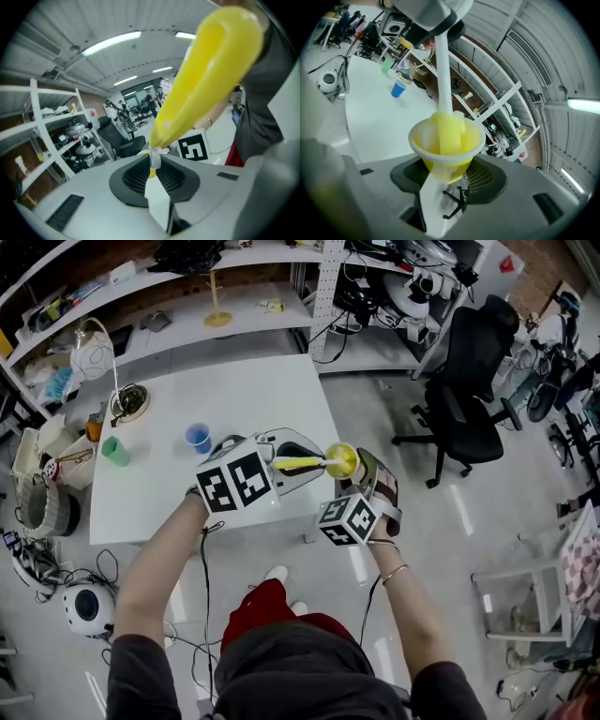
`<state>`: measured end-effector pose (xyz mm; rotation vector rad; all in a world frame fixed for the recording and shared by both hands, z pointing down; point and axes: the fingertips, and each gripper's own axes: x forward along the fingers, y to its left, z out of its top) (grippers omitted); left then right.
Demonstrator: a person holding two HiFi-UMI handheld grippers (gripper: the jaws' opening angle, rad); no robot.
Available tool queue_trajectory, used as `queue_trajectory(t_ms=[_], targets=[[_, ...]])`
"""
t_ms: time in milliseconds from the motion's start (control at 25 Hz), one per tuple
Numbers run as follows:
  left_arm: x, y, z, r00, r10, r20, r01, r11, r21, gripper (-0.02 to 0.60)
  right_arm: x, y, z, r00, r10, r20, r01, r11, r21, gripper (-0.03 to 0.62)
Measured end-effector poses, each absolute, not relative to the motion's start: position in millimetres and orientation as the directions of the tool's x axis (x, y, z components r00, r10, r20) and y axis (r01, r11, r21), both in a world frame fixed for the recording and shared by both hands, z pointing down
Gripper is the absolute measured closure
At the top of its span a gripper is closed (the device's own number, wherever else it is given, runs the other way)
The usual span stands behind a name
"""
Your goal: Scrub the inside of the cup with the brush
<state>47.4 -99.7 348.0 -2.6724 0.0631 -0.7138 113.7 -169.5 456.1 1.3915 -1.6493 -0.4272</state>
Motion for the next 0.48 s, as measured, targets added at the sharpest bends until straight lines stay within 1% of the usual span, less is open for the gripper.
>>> queue_trajectory(t_ms=[120, 240, 360, 480], targets=[[52, -108, 347, 0.883, -0.179, 0.434, -0.086, -0.97, -0.227, 0.537, 121, -170, 457, 0.088, -0.909, 0.406, -0.601, 0.277, 0.75, 0.355], [52, -120, 344, 0.897, -0.233, 0.375, -0.224, -0.972, -0.067, 0.537, 125, -171, 456, 0.119, -0.909, 0.399, -0.593, 0.257, 0.763, 0.355], [47, -133, 343, 0.898, -0.296, 0.327, -0.344, -0.934, 0.1, 0.537, 126, -171, 456, 0.14, -0.909, 0.392, -0.577, 0.246, 0.778, 0.355], [43, -143, 345, 0.891, -0.345, 0.295, -0.416, -0.881, 0.225, 0.537, 128, -171, 455, 0.16, -0.911, 0.38, -0.555, 0.235, 0.798, 0.355]])
